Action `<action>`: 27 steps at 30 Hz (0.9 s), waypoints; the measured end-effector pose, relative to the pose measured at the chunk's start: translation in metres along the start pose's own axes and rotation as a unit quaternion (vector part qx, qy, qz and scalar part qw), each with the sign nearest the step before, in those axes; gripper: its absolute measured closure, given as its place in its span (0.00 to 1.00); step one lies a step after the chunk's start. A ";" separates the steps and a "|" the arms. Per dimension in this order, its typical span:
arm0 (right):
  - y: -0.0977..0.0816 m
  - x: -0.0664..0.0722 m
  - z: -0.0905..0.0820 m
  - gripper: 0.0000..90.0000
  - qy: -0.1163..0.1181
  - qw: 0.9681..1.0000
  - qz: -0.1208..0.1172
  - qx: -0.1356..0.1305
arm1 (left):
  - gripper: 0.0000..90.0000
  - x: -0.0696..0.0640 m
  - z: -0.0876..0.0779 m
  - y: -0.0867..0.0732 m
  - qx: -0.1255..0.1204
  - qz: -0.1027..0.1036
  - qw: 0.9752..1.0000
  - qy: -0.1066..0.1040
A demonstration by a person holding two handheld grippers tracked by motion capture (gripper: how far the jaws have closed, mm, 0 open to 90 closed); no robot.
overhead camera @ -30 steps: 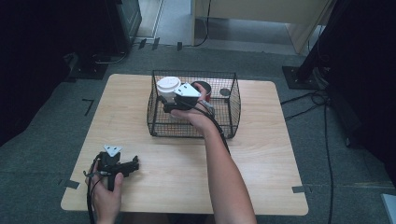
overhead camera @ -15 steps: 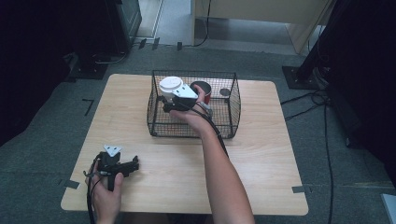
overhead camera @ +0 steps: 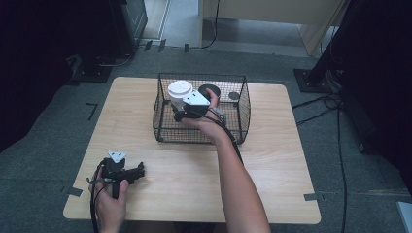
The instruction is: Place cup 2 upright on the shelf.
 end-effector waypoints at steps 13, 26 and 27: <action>-0.001 -0.010 -0.010 0.08 0.005 1.000 -0.002 -0.012 | 0.00 0.000 0.000 0.000 0.000 0.000 1.000 0.000; 0.003 -0.018 -0.020 0.08 0.001 0.999 -0.012 -0.032 | 0.00 0.000 0.000 0.000 0.000 0.000 1.000 0.000; 0.003 -0.018 -0.020 0.08 0.002 0.999 -0.013 -0.031 | 0.00 0.000 0.000 0.000 0.000 0.000 1.000 0.000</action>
Point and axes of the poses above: each handheld gripper's, and its own axes: z roughly forward along the jaws, y roughly out of its top, x roughly to its left, the point moved 5 cm from there along z, roughly forward along the jaws, and after that the axes turned 12 degrees about -z, right-handed, at the moved point
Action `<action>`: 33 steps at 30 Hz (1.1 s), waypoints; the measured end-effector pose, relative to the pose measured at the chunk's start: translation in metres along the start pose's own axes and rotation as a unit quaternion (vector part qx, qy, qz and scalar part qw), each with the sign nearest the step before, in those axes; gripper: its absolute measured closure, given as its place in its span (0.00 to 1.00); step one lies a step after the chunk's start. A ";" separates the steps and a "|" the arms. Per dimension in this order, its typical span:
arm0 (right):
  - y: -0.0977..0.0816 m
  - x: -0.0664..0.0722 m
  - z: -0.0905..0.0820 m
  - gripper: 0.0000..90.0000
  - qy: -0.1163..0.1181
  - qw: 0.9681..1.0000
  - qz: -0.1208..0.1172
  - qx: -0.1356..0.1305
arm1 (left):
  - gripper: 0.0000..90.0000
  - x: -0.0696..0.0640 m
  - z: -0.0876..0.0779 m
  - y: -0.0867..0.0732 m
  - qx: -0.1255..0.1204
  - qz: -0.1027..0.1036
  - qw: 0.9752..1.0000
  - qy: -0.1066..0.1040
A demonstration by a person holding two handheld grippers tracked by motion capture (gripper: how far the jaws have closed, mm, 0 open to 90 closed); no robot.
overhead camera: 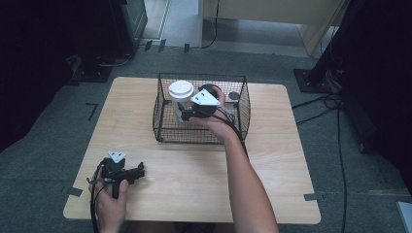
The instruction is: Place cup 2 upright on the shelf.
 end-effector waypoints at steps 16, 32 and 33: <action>0.007 -0.012 -0.016 0.08 0.003 1.000 -0.011 -0.020 | 0.00 0.000 0.000 0.000 0.000 0.000 1.000 0.000; 0.010 -0.027 -0.059 0.08 -0.021 0.999 0.011 -0.026 | 0.00 0.000 0.000 0.000 0.000 0.000 1.000 0.000; 0.010 -0.027 -0.059 0.08 -0.021 0.999 0.011 -0.026 | 0.00 0.000 0.000 0.000 0.000 0.000 1.000 0.000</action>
Point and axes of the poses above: each handheld gripper's, and its own axes: z roughly forward along the jaws, y roughly out of its top, x roughly to its left, the point moved 5 cm from there along z, roughly forward along the jaws, and after that the axes turned 12 degrees about -z, right-handed, at the moved point
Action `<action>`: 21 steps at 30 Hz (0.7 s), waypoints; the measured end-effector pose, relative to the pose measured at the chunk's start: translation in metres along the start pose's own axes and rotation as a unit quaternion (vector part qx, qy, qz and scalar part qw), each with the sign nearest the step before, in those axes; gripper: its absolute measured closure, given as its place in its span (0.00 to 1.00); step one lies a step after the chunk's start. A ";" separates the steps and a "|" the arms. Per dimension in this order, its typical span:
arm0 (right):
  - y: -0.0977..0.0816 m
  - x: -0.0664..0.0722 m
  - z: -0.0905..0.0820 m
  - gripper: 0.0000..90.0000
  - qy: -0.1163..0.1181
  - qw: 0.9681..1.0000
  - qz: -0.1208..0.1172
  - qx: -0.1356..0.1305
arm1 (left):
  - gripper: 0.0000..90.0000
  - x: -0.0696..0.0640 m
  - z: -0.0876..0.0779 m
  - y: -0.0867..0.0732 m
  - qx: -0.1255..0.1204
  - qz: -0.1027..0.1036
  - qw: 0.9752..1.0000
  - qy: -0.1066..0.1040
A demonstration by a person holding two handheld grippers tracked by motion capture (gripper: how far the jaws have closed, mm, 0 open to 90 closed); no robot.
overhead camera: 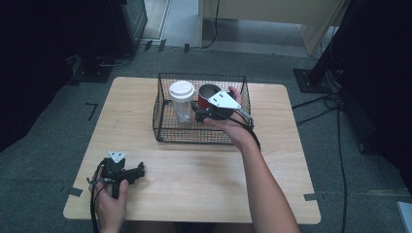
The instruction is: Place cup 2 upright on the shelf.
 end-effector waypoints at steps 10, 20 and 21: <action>-0.015 -0.002 -0.045 0.08 -0.009 1.000 0.012 0.003 | 0.00 0.000 0.000 0.000 0.000 0.000 1.000 0.000; -0.028 -0.003 -0.087 0.08 -0.020 1.000 0.018 0.002 | 0.00 0.000 0.000 0.000 -0.002 -0.002 1.000 0.000; -0.028 -0.003 -0.087 0.08 -0.020 1.000 0.018 0.002 | 0.00 0.000 0.000 0.000 -0.002 -0.002 1.000 0.000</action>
Point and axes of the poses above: each handheld gripper's, and its own axes: z roughly forward along the jaws, y roughly out of its top, x roughly to its left, the point moved 5 cm from there along z, roughly forward along the jaws, and after that the axes turned 12 degrees about -z, right-handed, at the moved point
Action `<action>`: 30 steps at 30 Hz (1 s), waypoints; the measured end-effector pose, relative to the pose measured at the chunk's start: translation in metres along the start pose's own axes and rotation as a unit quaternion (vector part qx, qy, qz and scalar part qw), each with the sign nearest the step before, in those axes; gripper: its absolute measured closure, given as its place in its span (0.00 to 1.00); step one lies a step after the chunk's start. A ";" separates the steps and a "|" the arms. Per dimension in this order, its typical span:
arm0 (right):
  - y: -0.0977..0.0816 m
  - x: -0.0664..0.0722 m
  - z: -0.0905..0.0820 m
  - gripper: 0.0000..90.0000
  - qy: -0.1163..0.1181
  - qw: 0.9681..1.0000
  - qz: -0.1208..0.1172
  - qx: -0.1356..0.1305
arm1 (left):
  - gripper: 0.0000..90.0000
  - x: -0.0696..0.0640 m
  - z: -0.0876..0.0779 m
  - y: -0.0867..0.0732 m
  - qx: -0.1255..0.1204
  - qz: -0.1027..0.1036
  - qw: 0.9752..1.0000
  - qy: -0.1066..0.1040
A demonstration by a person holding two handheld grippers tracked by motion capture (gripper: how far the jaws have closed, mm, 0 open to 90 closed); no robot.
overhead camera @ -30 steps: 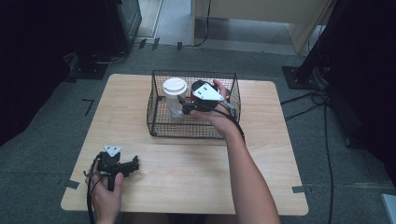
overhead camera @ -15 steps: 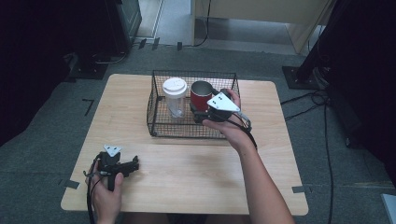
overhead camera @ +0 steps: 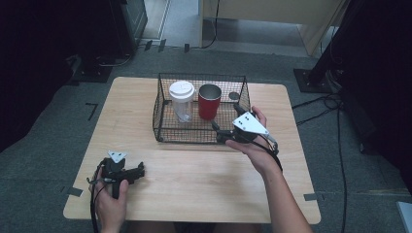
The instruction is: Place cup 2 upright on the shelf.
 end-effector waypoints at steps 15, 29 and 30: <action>-0.040 -0.013 -0.070 0.08 -0.037 0.999 0.011 0.022 | 0.00 0.000 0.000 0.000 0.001 0.002 1.000 0.000; -0.103 -0.031 -0.129 0.08 -0.080 0.994 0.035 0.068 | 0.00 -0.001 0.000 -0.001 0.001 0.003 1.000 -0.001; -0.108 -0.032 -0.133 0.08 -0.085 0.993 0.035 0.074 | 0.00 -0.002 0.000 -0.001 0.002 0.005 1.000 -0.001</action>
Point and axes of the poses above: each handheld gripper's, and its own axes: z roughly forward along the jaws, y roughly out of its top, x roughly to its left, the point moved 5 cm from there along z, roughly forward along the jaws, and after that the axes turned 12 degrees about -z, right-handed, at the moved point
